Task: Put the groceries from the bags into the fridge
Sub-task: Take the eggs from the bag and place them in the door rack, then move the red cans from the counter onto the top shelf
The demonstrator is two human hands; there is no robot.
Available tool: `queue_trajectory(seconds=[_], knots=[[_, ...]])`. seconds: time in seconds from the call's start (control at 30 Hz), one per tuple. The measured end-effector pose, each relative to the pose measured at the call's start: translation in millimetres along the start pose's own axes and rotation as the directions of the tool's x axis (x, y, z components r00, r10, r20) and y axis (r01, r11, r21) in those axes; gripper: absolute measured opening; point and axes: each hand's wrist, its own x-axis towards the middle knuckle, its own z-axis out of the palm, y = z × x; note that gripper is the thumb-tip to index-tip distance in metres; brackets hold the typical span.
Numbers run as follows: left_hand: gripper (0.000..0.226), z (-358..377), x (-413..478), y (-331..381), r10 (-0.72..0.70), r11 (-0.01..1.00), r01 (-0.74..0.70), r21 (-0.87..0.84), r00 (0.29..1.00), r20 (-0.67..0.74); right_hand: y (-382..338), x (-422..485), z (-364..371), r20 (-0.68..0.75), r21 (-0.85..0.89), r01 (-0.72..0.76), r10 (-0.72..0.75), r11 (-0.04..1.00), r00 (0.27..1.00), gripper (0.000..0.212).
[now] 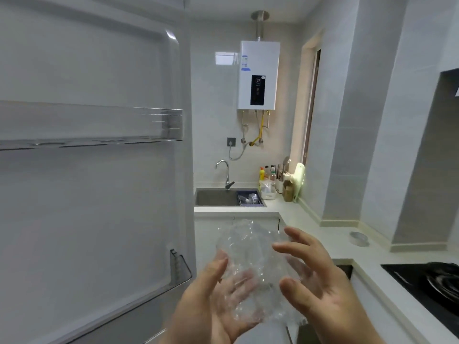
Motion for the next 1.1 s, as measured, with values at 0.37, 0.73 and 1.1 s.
queue_trajectory(seconds=[0.37, 0.73, 1.1], knots=[[0.05, 89.1, 96.4, -71.7, 0.095, 0.969, -0.114, 0.218, 0.991, 0.097, 44.4, 5.7, -129.1, -0.144, 0.094, -0.297, 0.308, 0.95, 0.941, 0.107], [0.022, 186.3, 166.4, -158.2, 0.137, 0.813, -0.263, 0.52, 0.953, 0.269, 65.2, -35.0, -241.4, -0.507, 0.083, -0.311, 0.309, 0.947, 0.805, 0.114], [0.013, 277.0, 209.5, -228.2, -0.167, 0.781, -0.219, 0.584, 0.829, 0.534, 62.9, -86.3, -329.0, -0.765, 0.04, -0.364, 0.263, 0.93, 0.587, 0.104]])
